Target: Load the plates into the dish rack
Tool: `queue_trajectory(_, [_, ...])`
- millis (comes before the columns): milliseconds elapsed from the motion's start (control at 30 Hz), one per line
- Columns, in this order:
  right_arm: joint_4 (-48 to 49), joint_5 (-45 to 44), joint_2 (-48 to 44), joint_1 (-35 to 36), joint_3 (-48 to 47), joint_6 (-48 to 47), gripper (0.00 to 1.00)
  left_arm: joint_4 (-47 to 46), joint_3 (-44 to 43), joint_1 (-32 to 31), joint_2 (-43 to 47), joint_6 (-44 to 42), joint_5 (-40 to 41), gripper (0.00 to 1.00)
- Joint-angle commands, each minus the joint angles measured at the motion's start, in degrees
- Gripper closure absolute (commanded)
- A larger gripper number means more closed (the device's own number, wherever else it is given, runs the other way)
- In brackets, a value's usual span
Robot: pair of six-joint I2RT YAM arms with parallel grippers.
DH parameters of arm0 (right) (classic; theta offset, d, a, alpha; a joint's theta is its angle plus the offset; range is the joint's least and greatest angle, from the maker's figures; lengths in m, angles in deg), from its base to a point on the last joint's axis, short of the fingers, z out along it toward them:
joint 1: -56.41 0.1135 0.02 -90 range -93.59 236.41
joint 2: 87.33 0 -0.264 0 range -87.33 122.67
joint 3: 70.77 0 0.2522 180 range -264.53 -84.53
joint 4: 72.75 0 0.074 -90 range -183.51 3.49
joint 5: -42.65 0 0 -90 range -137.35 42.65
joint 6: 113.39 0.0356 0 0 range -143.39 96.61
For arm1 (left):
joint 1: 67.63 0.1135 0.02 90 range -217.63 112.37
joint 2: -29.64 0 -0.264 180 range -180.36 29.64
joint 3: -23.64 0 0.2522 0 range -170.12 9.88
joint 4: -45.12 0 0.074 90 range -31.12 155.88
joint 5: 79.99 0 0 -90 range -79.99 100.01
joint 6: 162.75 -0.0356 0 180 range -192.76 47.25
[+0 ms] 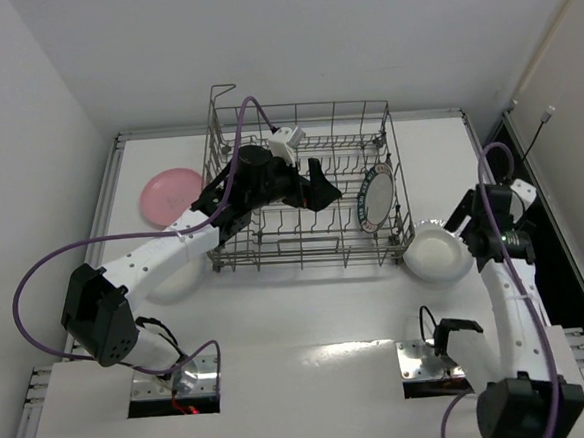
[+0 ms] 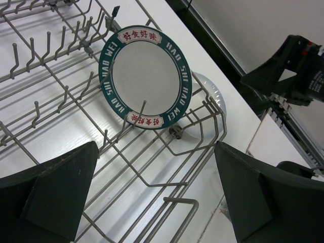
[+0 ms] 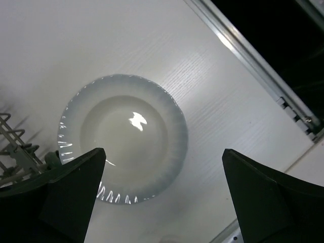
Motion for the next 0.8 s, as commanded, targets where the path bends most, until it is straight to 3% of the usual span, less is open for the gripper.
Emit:
queue_trajectory(0, [8.8,19.4,2.3,-10.5,2.1,-2.1,0.01,-1.8,-2.3,-0.1,0.7,-0.2,-0.5,0.00])
queue_trajectory(267, [20.8,44.4,12.0,-26.6,12.9,0.4,0.05,-1.8,-2.3,-0.1,1.8,-0.7,0.6,0.00])
queue_trajectory(600, [26.7,51.6,19.2,-30.6,21.5,2.3,0.06,-1.8,-2.3,-0.1,1.8,-0.7,0.1,0.00])
queue_trajectory(733, [32.6,56.3,24.2,-31.7,23.3,3.3,0.20,-1.8,-2.3,-0.1,1.8,-0.7,0.1,0.00])
queue_trajectory(767, [33.4,56.3,24.2,-31.7,24.0,3.8,0.29,-1.8,-2.3,-0.1,1.8,-0.7,0.1,0.00])
